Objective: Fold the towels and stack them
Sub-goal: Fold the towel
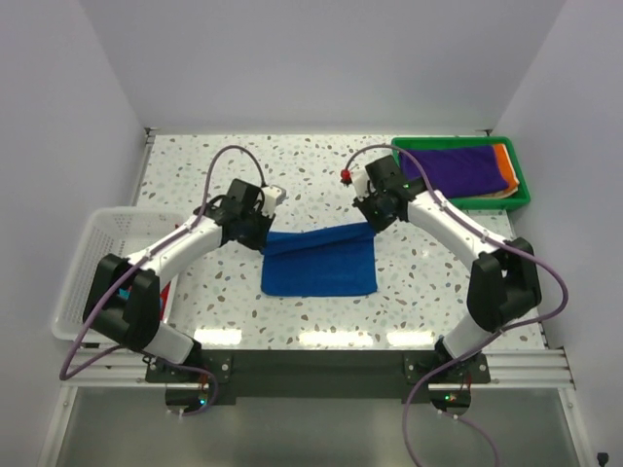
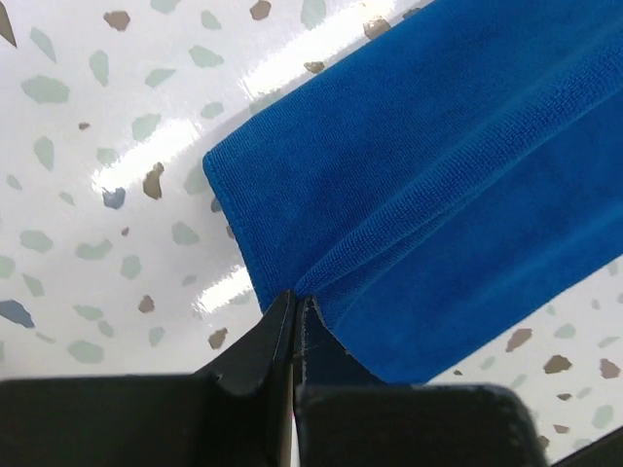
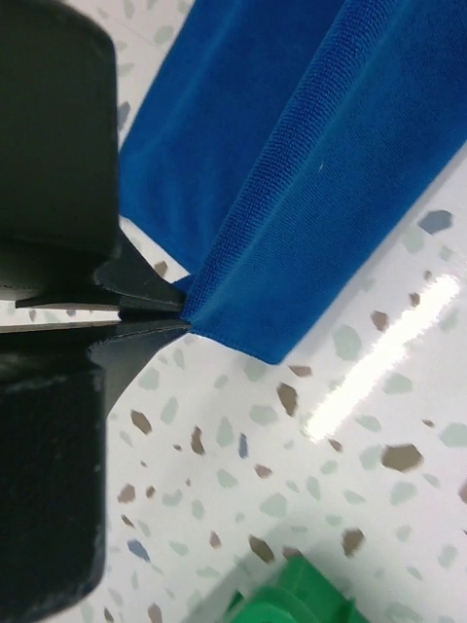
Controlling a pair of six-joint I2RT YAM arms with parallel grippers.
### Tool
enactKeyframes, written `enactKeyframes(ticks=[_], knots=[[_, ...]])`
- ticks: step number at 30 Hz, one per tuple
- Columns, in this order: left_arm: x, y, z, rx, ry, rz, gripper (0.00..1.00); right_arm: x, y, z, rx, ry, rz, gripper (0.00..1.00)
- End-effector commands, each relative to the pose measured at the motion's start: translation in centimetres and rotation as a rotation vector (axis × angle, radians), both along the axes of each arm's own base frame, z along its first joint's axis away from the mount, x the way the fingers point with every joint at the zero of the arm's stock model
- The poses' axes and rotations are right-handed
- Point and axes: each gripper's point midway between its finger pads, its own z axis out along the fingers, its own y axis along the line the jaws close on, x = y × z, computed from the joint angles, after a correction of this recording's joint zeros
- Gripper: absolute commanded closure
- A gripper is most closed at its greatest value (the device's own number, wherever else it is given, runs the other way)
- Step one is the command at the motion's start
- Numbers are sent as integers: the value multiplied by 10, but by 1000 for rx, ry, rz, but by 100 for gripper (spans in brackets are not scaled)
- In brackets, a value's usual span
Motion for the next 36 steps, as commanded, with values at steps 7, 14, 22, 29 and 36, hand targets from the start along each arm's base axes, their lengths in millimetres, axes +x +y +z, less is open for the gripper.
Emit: enactKeyframes(ticks=[7, 14, 22, 29, 36], knots=[[-37, 10, -15, -21, 95, 95, 100, -60, -16, -32, 39, 173, -156, 94], [-45, 15, -24, 4, 112, 107, 100, -77, -9, -36, 88, 213, -141, 94], [-36, 15, 2, -4, 53, 106, 100, -72, -7, -16, 104, 162, -141, 95], [-49, 12, 2, 2, 78, 118, 100, -88, -10, -28, 111, 212, -172, 95], [-60, 4, -10, -11, 159, 112, 100, -96, -16, -45, 73, 260, -188, 95]])
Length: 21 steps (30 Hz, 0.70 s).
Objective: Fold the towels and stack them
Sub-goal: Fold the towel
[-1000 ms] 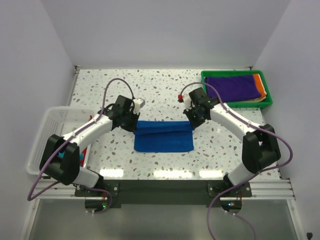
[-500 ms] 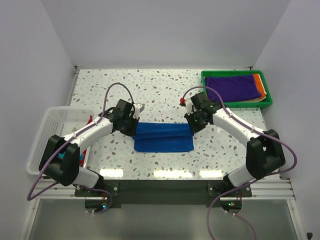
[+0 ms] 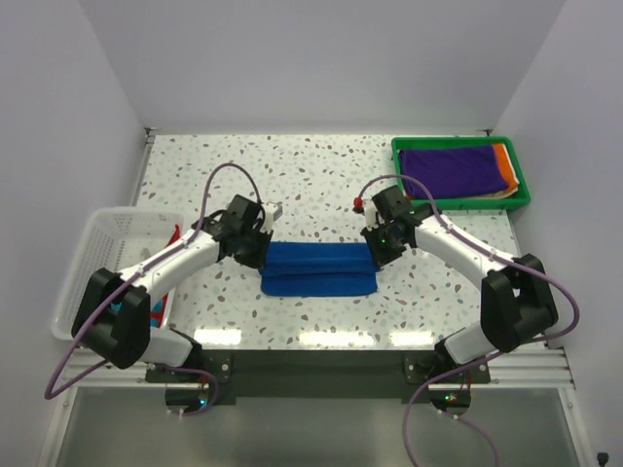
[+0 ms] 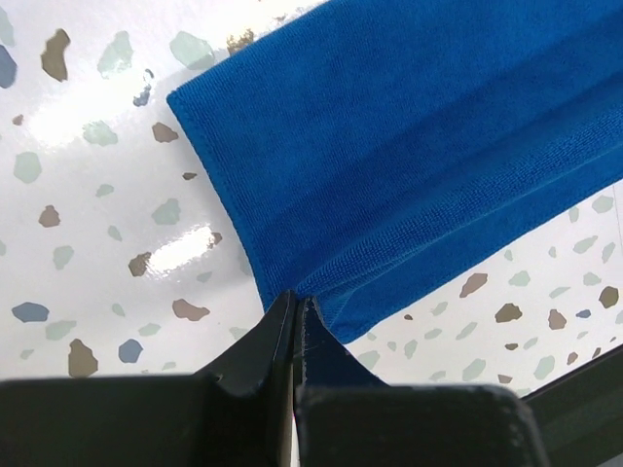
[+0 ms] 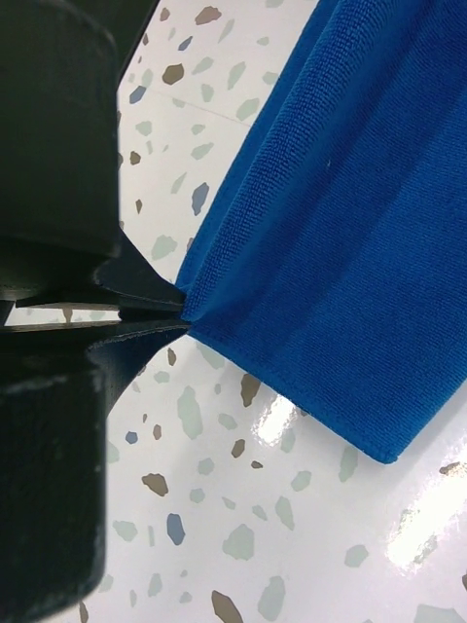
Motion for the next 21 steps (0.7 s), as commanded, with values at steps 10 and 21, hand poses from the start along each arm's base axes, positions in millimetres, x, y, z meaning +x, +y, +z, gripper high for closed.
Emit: enactKeyframes(ticks=[10, 21], knots=[[-30, 20, -20, 133, 206, 25, 100, -17, -5, -8, -23, 100, -41, 93], [-30, 10, -33, 133, 235, -23, 93, -22, -6, -22, -50, 156, -52, 90]])
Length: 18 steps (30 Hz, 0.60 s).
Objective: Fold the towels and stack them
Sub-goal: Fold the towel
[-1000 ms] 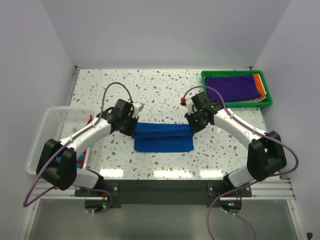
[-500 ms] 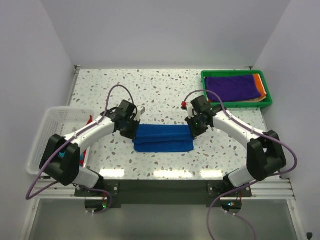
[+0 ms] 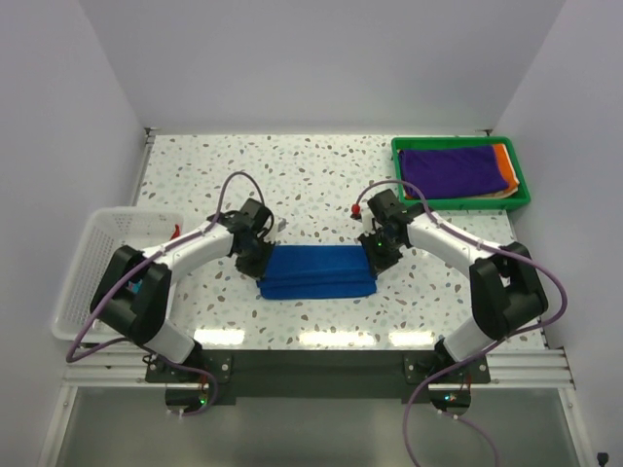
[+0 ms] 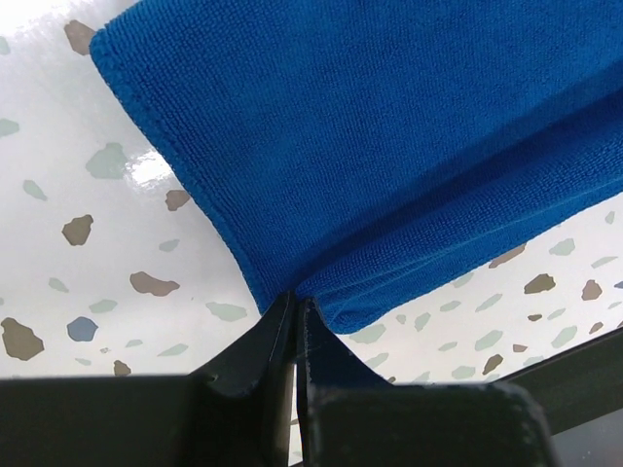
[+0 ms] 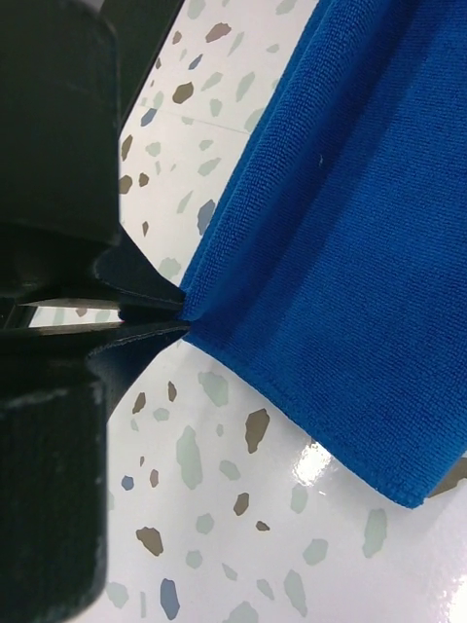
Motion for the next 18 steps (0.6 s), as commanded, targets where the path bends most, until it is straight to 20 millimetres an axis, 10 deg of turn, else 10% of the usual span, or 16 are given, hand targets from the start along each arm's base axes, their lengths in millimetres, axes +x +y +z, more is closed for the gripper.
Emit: enactKeyframes(ticks=[1, 18], knots=[[-1, 3, 3, 34, 6, -31, 92, -6, -13, -1, -58, 24, -20, 90], [2, -2, 30, -1, -71, -15, 94, -4, -7, 20, -22, -32, -61, 89]])
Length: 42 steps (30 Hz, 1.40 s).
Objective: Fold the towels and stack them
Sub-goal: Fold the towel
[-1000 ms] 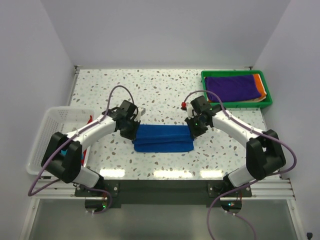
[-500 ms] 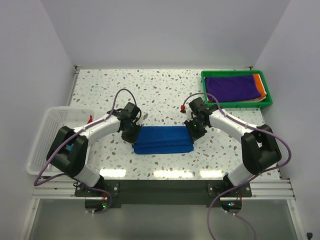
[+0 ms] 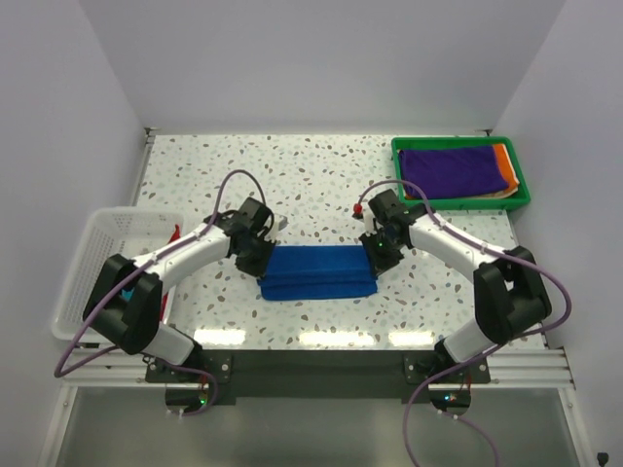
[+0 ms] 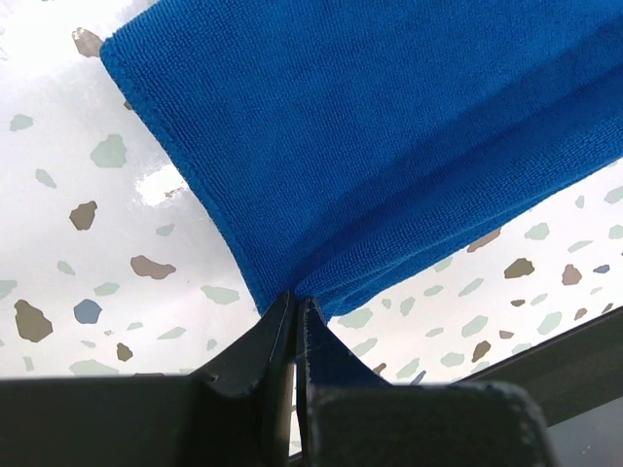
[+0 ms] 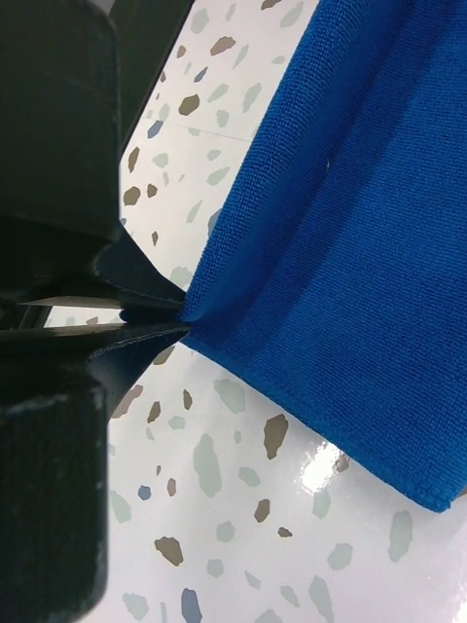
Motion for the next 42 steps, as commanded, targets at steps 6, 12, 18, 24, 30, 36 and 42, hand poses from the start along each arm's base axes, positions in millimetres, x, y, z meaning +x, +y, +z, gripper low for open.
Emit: enactKeyframes(ticks=[6, 12, 18, 24, 30, 36, 42], knots=[[4, 4, 27, 6, -49, 19, 94, 1, -11, 32, -28, -76, -47, 90], [-5, -1, 16, -34, -19, 9, 94, -3, -7, 27, -6, -55, -61, 89], [-9, -7, 4, -47, 33, -2, 89, -7, -6, 9, -27, 9, -68, 86], [-12, -7, 0, -45, 54, -2, 79, -10, -2, 2, -25, 40, -54, 77], [-18, -7, 10, -70, 41, 7, 61, -21, 10, 13, 37, 44, -30, 64], [-20, -5, 47, -141, -69, 71, 32, -49, 27, 41, 160, 48, 29, 55], [-3, -17, 96, -269, -204, 170, 34, -47, 32, 73, 239, -56, 26, 53]])
